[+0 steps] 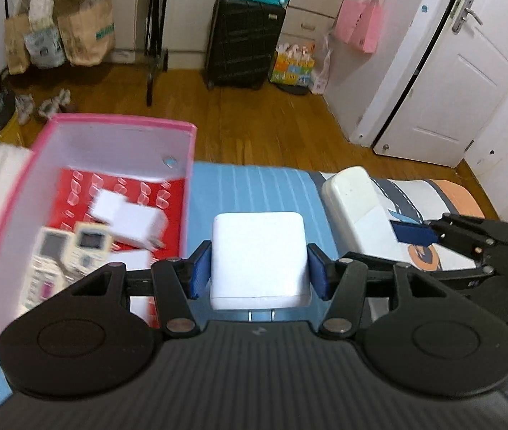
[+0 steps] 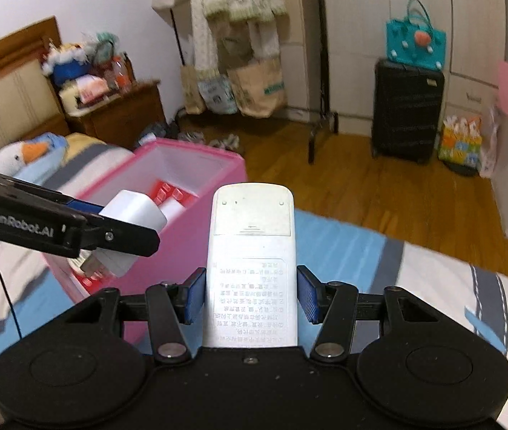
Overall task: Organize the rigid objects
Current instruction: 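Carry charger and power bank into the pink box and open both tools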
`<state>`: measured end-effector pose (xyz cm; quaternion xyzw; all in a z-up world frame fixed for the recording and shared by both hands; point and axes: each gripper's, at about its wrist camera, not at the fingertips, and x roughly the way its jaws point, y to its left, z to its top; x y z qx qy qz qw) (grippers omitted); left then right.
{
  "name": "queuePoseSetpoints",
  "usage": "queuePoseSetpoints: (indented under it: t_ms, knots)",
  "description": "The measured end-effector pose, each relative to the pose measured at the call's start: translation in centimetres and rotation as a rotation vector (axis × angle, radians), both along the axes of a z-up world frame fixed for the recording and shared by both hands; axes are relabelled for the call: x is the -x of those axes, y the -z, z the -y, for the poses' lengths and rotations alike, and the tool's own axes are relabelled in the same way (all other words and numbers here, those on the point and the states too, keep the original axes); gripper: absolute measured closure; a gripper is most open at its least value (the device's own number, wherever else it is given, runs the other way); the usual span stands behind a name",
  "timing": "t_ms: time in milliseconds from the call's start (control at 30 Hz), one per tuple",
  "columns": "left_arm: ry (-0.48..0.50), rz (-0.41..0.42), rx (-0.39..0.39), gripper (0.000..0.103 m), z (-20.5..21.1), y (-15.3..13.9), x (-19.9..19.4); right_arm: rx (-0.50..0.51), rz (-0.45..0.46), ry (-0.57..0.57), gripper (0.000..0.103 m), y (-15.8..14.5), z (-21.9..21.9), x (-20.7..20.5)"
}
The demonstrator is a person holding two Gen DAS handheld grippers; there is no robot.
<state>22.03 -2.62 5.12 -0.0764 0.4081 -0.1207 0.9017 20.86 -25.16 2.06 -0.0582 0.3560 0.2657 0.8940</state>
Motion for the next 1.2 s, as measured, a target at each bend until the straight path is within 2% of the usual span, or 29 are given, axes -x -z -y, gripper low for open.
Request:
queuePoseSetpoints:
  t_ms: [167, 267, 367, 533, 633, 733, 867, 933, 1033, 1200]
  knots:
    - [-0.029, 0.008, -0.008, 0.050, -3.6, -1.2, 0.4, -0.039, 0.032, -0.061, 0.045, -1.7, -2.8, 0.7]
    - [-0.070, -0.004, 0.001, 0.050, -6.4, -1.1, 0.3, -0.059, 0.018, -0.098, 0.045, -2.0, -4.7, 0.3]
    - [-0.106, -0.032, 0.019, 0.050, -9.3, 0.1, 0.5, -0.071, -0.017, -0.129, 0.045, -2.3, -6.7, -0.3]
    - [-0.165, -0.060, 0.022, 0.050, -12.6, 2.1, -0.8, -0.006, -0.049, -0.227, 0.045, -2.3, -10.3, -0.5]
    - [-0.186, -0.062, 0.002, 0.050, -13.2, 3.4, -1.9, 0.034, -0.032, -0.275, 0.045, -2.2, -12.6, -1.4]
    - [-0.207, -0.065, -0.066, 0.050, -13.4, 4.8, -3.0, 0.066, -0.038, -0.277, 0.045, -1.5, -14.9, -3.2]
    - [-0.175, -0.104, -0.047, 0.050, -14.8, 6.6, -4.7, 0.066, -0.122, -0.253, 0.045, 0.3, -16.8, -6.8]
    - [-0.174, -0.108, -0.065, 0.050, -15.1, 7.2, -5.1, 0.090, -0.140, -0.246, 0.045, 1.0, -17.8, -8.0]
    - [-0.159, -0.101, -0.116, 0.050, -14.3, 7.8, -5.2, 0.119, -0.137, -0.266, 0.045, 2.0, -19.1, -8.5]
    - [-0.128, -0.118, -0.140, 0.050, -13.6, 9.0, -5.0, 0.128, -0.147, -0.298, 0.046, 3.1, -20.6, -8.5]
